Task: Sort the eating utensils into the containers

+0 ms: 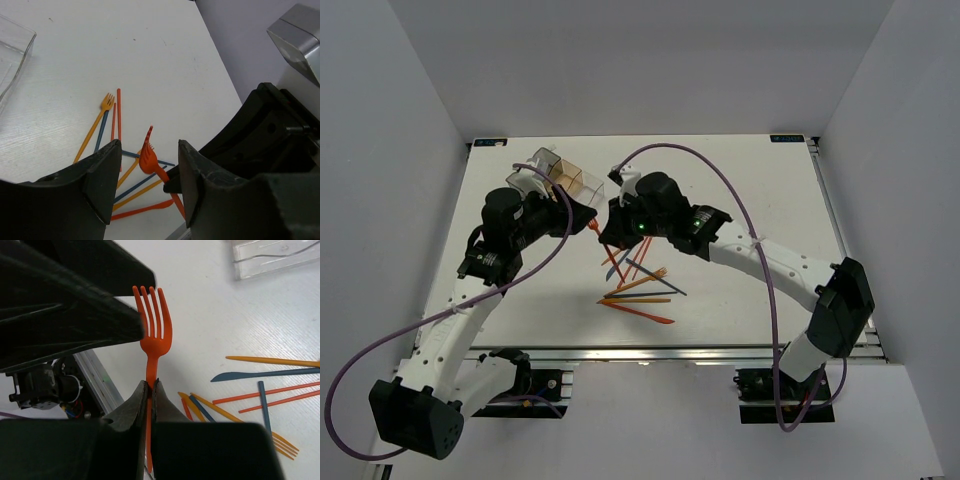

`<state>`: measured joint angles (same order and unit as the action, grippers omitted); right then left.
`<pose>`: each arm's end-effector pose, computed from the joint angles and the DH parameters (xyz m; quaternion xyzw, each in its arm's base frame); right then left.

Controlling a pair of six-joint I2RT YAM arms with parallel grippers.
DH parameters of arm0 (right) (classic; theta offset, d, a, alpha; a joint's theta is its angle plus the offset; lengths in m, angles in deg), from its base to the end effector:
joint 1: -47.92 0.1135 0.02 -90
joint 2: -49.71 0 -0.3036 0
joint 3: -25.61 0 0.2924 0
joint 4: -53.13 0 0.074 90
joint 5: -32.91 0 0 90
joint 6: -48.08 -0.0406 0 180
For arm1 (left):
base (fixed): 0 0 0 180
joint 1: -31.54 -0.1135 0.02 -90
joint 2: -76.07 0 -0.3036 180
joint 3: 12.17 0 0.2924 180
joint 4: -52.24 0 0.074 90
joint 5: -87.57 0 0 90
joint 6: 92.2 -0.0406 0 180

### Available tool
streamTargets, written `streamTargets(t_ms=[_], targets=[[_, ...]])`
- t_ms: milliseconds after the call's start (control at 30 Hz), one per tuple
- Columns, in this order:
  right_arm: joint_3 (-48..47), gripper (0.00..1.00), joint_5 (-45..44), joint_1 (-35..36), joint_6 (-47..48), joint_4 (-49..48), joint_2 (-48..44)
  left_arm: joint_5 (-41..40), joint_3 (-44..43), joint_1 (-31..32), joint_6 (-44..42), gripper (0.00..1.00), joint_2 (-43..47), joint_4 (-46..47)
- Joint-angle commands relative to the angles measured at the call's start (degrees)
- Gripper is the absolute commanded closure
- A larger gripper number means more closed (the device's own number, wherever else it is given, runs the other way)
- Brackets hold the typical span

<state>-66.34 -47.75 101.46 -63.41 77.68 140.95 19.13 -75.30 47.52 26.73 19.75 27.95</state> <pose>0.2462 0.3443 0.3746 -0.2733 0.7904 0.3854 0.3900 0.2349 -0.0828 0.3672 0.0206 0.7995 -0.3613 0.4794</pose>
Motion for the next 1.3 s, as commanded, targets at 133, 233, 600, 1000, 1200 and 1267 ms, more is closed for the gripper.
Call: streamTargets(t_ms=[133, 233, 600, 1000, 1200, 1267], targets=[[-3.7, 1.0, 0.3, 2.3, 1.5, 0.2, 0.5, 0.9, -0.3, 0.3, -1.2, 0.44, 0.1, -0.5], [-4.1, 1.0, 0.1, 2.3, 1.5, 0.0, 0.4, 0.9, -0.5, 0.3, -2.0, 0.67, -0.3, -1.6], [-3.1, 0.58, -2.4, 1.6, 1.1, -1.2, 0.0, -4.8, -3.7, 0.3, -4.5, 1.0, -0.8, -4.6], [19.8, 0.11, -13.0, -11.6, -3.4, -2.3, -23.9, -63.3, -25.6, 0.3, -13.4, 1.0, -17.8, -16.6], [22.9, 0.11, -14.5, -12.6, -1.6, 2.6, -31.5, -74.6, -42.6, 0.3, -20.4, 1.0, -35.6, -12.8], [23.5, 0.11, -14.7, -12.8, -0.9, 3.8, -33.1, -74.6, -46.0, 0.3, -21.3, 1.0, -39.2, -11.9]])
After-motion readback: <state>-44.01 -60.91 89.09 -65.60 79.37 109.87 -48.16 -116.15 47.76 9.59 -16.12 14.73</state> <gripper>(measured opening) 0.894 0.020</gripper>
